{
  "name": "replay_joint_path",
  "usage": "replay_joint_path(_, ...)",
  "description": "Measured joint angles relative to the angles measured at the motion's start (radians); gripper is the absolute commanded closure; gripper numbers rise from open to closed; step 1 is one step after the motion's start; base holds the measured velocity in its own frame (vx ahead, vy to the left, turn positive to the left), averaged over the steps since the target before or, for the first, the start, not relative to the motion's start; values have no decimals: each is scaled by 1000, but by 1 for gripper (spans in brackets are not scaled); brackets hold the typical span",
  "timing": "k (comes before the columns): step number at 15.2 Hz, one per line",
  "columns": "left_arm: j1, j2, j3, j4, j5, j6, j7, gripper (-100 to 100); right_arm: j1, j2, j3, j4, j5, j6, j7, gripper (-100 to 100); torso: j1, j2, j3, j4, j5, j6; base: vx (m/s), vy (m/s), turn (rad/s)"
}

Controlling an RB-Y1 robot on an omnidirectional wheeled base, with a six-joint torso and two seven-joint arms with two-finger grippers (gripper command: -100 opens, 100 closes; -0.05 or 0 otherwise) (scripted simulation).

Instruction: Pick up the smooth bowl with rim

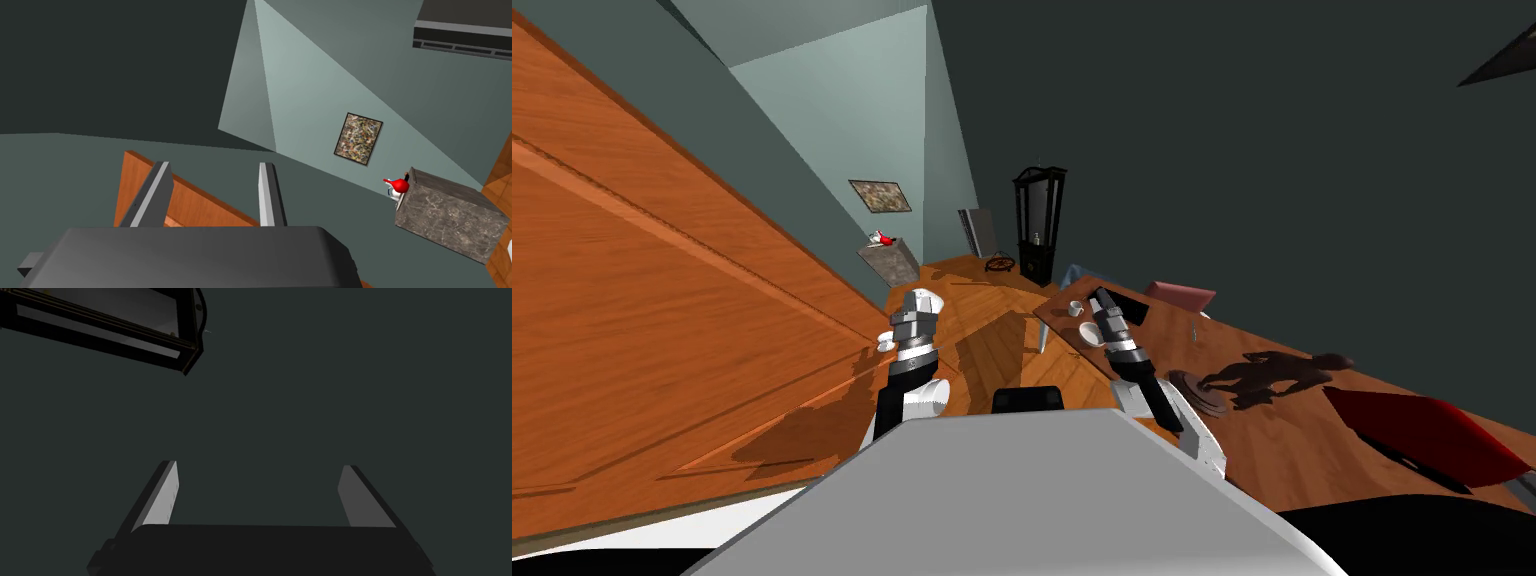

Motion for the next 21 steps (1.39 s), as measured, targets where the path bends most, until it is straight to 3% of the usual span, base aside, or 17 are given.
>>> replay_joint_path(21, 0, 0, 0, 0, 0, 0, 0, 0, 202, -386, 55, 231, 335, 90, 120, -100, 1, -1, -1, 0, 0, 0, 36, -21, 171)
